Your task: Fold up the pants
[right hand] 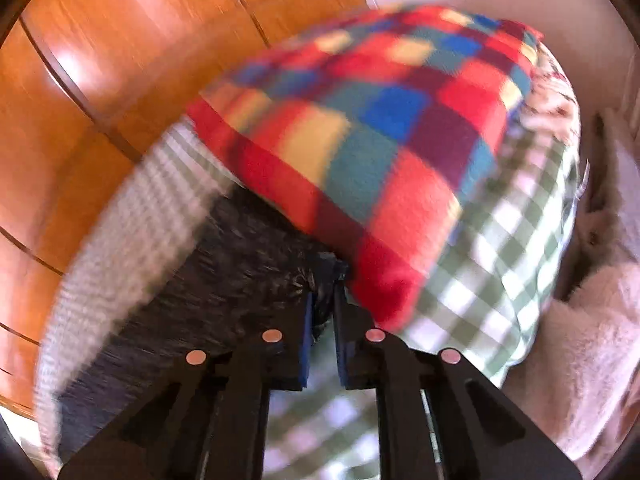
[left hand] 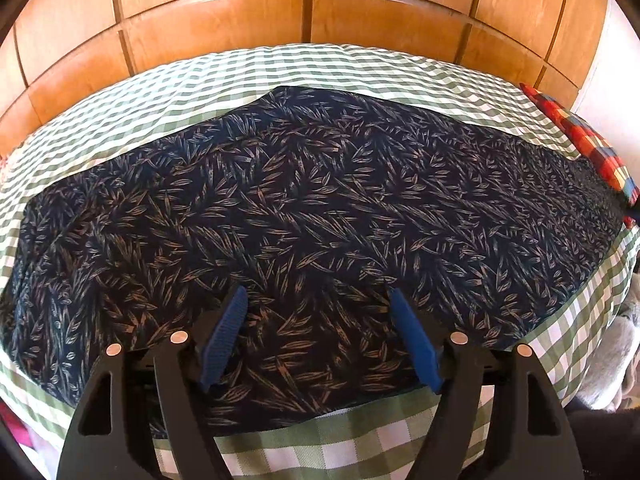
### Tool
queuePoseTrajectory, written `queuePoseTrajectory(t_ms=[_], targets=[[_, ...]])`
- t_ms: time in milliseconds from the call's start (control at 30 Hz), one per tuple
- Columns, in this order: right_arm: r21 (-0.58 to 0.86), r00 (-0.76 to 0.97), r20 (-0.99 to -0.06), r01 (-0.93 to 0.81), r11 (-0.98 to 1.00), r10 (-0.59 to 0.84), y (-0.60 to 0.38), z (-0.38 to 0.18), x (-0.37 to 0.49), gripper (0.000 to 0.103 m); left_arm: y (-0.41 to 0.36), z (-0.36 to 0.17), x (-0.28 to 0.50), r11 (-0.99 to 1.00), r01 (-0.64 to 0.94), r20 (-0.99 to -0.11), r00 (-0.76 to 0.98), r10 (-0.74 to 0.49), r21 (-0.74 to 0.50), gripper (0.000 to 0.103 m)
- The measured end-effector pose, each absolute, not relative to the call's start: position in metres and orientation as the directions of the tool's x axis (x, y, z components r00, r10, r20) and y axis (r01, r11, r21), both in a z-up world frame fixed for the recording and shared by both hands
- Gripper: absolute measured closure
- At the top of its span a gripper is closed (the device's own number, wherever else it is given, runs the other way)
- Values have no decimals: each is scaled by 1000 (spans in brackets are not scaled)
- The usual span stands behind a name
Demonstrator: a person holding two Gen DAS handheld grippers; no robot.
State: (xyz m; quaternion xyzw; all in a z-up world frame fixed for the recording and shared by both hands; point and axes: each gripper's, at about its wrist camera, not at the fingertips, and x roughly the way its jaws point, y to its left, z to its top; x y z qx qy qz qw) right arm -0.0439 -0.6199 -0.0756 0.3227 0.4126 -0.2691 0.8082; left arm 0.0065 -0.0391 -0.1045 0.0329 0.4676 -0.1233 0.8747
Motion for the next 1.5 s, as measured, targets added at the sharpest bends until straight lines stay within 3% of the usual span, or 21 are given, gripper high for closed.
queuePoseTrajectory(t_ms=[67, 200, 333, 633, 800, 900, 1000, 1300, 1500], targets=[[325, 524, -840, 696, 640, -144, -620, -89, -43, 90, -38, -105, 7, 967, 247, -825, 532, -191, -65, 29], [466, 611, -788, 672, 575, -75, -629, -85, -61, 66, -37, -105, 6, 965, 256, -824, 532, -195, -63, 29], [555, 668, -743, 642, 529, -31, -629, -84, -84, 58, -36, -106, 4, 965, 253, -821, 536, -199, -69, 29], [674, 742, -669, 587, 449, 34, -638, -103, -79, 63, -31, -101, 8, 964, 239, -829, 513, -224, -112, 29], [645, 719, -694, 609, 461, 21, -647, -110, -53, 85, -22, -95, 12, 961, 209, -829, 494, -263, -181, 29], [644, 723, -690, 588, 490, 39, -641, -102, -44, 91, -16, -90, 14, 955, 195, -824, 485, -292, -223, 26], [660, 763, -642, 497, 563, 77, -621, -69, -39, 92, -4, -84, 17, 934, 172, -806, 472, -356, -312, 12], [676, 783, -528, 154, 721, 328, -495, 6, 38, 92, 30, -65, 29, 822, 110, -689, 490, -534, -559, 4], [622, 622, -574, -91, 778, 532, -345, 0, 86, 92, 47, -62, 36, 707, 49, -613, 457, -644, -706, 4]])
